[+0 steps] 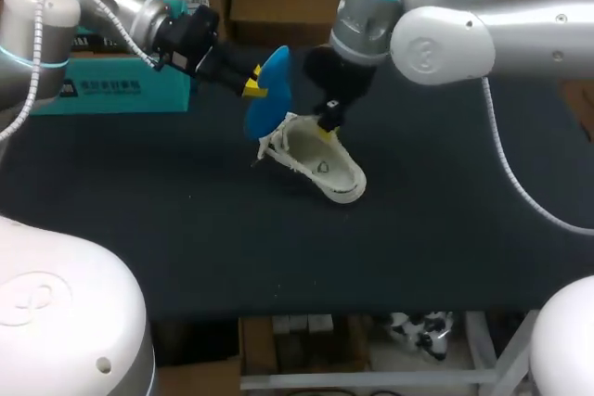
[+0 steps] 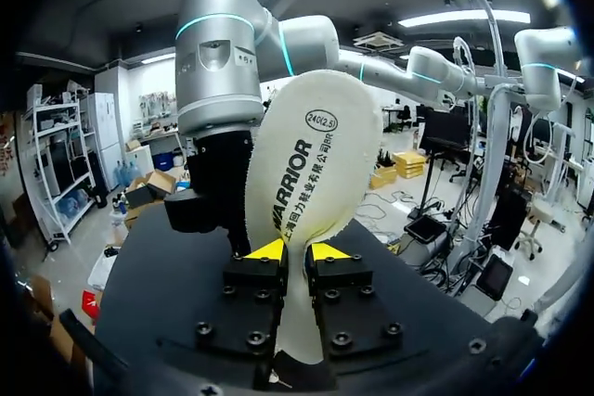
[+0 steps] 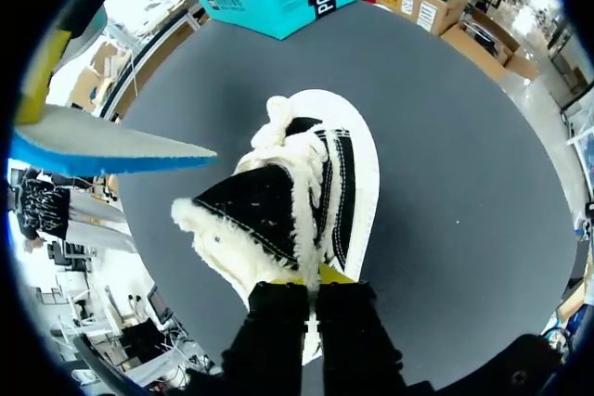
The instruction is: Open the shoe tongue, take the insole out of the shoe, put the insole back into the shoe, and pack the shoe into the shoebox
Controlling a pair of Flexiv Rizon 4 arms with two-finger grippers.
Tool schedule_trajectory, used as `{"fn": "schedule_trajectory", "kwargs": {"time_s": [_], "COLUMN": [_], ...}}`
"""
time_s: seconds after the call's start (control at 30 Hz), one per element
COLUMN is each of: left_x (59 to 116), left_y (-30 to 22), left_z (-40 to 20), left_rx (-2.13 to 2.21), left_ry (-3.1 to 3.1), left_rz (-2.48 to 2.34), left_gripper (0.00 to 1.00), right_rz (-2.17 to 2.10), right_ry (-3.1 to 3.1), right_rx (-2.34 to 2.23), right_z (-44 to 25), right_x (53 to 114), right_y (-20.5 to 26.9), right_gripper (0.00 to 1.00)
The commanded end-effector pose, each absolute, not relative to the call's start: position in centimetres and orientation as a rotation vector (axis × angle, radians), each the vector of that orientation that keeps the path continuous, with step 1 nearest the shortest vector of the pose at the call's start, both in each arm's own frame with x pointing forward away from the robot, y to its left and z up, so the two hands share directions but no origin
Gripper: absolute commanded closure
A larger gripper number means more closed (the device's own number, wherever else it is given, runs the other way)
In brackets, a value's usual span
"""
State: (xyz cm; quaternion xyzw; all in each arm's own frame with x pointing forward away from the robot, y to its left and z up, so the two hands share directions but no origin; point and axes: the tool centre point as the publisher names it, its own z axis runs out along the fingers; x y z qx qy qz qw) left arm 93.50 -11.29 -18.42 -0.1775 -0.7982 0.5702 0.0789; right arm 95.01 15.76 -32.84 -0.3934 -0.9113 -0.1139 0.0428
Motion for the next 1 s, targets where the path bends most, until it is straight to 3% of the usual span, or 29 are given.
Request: {"fn": "schedule_trajectory", "kwargs": {"time_s": [0.03,0.53,0.9,0.93,1.0], "left_x": [95.2,96.8,97.0,97.0,96.8], "left_y": [-11.7,-11.8,-12.0,-12.0,-12.0], "left_z": [-18.4,-17.2,-17.2,-17.3,-17.3], "left_rx": [-0.752,-0.946,-0.987,-0.993,-1.002], "left_ry": [-2.174,-2.026,-1.994,-1.986,-1.982], "left_rz": [1.554,1.535,1.533,1.534,1.534], "left_gripper": [1.0,1.0,1.0,1.0,1.0], "right_rz": [-0.56,-0.707,-0.73,-0.722,-0.716], "right_ry": [-2.759,-2.523,-2.478,-2.473,-2.47], "right_rx": [-1.342,-1.746,-1.796,-1.799,-1.807], "right_z": [-32.8,-33.7,-34.5,-34.4,-34.3], "right_x": [93.6,90.7,90.9,90.9,91.0], "right_y": [15.5,17.5,16.9,16.9,16.8], "right_gripper": [1.0,1.0,1.0,0.73,0.0]}}
